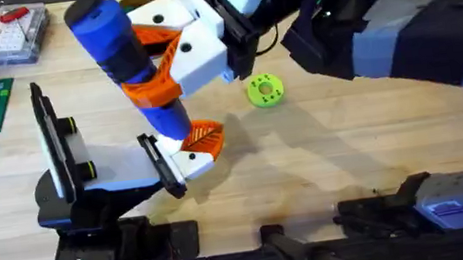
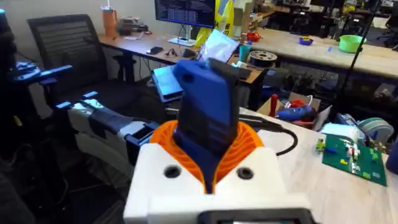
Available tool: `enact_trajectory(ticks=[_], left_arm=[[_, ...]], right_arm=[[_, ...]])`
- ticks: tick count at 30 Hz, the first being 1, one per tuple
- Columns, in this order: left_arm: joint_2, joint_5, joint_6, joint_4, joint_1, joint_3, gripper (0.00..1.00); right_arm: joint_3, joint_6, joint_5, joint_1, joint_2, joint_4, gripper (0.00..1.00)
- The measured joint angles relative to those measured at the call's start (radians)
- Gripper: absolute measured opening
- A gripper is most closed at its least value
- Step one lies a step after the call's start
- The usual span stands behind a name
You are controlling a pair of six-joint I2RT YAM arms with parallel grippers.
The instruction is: Pick up the gripper from the table and insert it into the empty holder that is missing its gripper. Then pick up a screw, insert it into the mounting hole, and use the screwdriver to tighten it. Finally, clean up the table by picking up the vegetable and placing it into the bucket.
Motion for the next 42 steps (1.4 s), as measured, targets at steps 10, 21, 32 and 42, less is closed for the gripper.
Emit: enact_trajectory(ticks=[10, 21, 32, 42], left_arm=[[0.0, 0.0, 0.0, 0.0, 0.0, 0.0, 0.012], [0.0, 0.0, 0.0, 0.0, 0.0, 0.0, 0.012], [0.0, 0.0, 0.0, 0.0, 0.0, 0.0, 0.012], [0.0, -0.001, 0.0, 0.0, 0.0, 0.0, 0.012]], right_arm=[[0.0, -0.005, 0.015, 0.004, 0.0, 0.0, 0.025], [0.0, -0.008, 0.019, 0.004, 0.0, 0.0, 0.025], [-0.001, -0.008, 0.023, 0.005, 0.0, 0.0, 0.025], [-0.001, -0.006, 0.029, 0.005, 0.012, 0.002, 0.025]])
